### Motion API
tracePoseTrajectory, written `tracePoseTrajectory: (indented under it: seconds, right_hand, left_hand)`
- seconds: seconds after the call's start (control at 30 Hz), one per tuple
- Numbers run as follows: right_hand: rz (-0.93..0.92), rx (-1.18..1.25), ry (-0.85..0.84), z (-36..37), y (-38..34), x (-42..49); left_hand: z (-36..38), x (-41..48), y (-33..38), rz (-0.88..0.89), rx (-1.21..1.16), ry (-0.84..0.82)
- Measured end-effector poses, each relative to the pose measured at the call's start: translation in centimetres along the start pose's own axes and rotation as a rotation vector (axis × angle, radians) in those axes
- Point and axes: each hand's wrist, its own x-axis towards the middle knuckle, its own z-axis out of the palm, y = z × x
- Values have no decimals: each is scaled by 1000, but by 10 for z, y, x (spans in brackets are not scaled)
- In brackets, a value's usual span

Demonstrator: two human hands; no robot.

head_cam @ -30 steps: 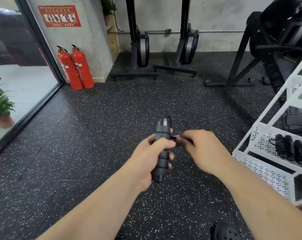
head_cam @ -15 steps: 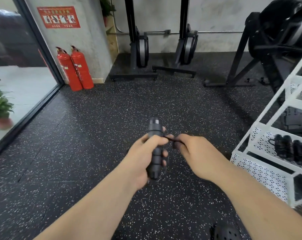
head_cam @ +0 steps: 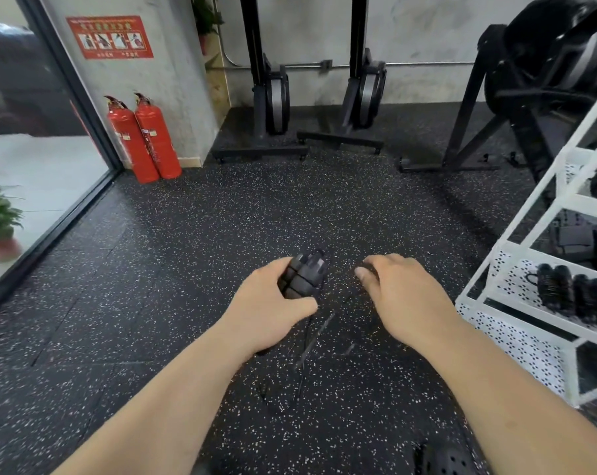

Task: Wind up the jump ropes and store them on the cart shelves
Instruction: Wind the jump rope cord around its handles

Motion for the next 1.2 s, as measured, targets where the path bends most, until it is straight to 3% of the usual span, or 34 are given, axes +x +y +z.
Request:
tracePoseTrajectory:
  seconds: [0.1, 0.17, 0.27, 0.37, 0.5, 0.77, 0.97, 1.2]
  right_hand:
    - [-45, 157, 55, -6, 0, 1]
    - [-129, 353, 83, -12, -5, 0]
    - [-204, 597, 15, -16, -13, -4]
    - [-139, 809, -13, -18, -19, -6]
    - [-165, 660, 187, -25, -16, -2]
    - [-86, 615, 318, 3, -57, -19]
    - [7, 729, 384, 11, -66, -30]
    - [-72, 709, 106, 16, -73, -40]
  left_hand:
    - [-3, -5, -3, 194, 349, 83]
    - [-4, -6, -3, 274, 390, 78]
    - [-4, -6, 0, 323, 152, -64]
    - [-2, -4, 1, 309, -84, -116]
    - [-4, 3, 2, 133, -592, -83]
    - [34, 2, 14, -166, -1335, -39]
    - [38, 15, 5, -181, -1488, -53]
    - [34, 23, -4, -286, -1542, 4]
